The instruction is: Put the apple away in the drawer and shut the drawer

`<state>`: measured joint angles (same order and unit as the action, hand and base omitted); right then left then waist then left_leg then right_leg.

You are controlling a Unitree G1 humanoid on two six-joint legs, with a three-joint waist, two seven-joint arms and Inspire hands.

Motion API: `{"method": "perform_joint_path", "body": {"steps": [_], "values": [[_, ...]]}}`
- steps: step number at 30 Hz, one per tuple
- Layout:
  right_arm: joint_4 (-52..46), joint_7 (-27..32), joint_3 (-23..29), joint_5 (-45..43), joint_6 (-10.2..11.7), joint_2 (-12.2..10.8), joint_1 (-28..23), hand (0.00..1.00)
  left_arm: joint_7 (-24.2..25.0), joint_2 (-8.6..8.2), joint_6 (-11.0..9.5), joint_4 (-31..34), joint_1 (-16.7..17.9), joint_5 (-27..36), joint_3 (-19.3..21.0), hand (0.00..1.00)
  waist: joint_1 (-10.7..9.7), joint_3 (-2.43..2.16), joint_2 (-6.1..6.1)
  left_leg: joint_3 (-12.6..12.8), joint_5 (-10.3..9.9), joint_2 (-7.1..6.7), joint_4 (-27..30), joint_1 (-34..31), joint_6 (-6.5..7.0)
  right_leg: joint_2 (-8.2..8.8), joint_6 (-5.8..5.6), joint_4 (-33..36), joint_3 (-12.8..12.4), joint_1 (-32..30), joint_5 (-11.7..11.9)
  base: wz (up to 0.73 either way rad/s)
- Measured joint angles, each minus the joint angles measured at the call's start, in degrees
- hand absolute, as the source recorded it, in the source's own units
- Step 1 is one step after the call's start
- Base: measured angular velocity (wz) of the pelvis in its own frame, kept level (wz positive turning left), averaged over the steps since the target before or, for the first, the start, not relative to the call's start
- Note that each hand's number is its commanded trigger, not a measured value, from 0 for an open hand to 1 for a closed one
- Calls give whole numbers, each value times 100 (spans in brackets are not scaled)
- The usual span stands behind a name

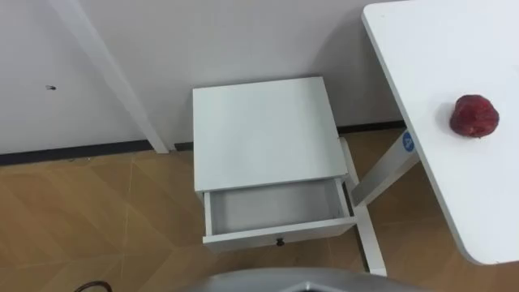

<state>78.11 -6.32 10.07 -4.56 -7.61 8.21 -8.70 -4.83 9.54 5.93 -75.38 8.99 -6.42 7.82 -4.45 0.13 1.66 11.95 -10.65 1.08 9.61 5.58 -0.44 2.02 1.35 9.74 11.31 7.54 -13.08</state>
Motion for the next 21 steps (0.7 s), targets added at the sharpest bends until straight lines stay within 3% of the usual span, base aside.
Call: {"method": "perform_joint_path", "body": {"steps": [8, 13, 16, 21], "values": [[0, 126, 0, 121, 2, 1, 55, 0, 1, -20, 14, -1, 90, 12, -1, 0, 4, 3, 11, 12, 0, 2, 10, 5, 0, -2, 0, 1, -2, 1, 0, 0], [-20, 350, 37, 724, -1, 0, -29, 0, -98, -21, 7, 7, 84, 24, 159, 0, -5, 4, 1, 17, 0, 12, 20, 15, 0, -5, 2, 5, -11, 14, -1, 0], [-24, 616, 625, 1578, 0, -28, -185, 0, -239, -20, -8, 6, 87, 125, 394, 0, -42, 4, -1, 31, 0, 19, 14, 25, 0, -2, 5, 9, -17, 14, -10, -2], [-198, 1066, 2083, 4372, 119, -32, -261, 0, -372, 3, -76, 29, 136, 127, 1064, 0, -204, 16, 83, 68, -4, 16, 0, 97, -6, -14, 5, 11, -103, 47, -23, -6]]}}
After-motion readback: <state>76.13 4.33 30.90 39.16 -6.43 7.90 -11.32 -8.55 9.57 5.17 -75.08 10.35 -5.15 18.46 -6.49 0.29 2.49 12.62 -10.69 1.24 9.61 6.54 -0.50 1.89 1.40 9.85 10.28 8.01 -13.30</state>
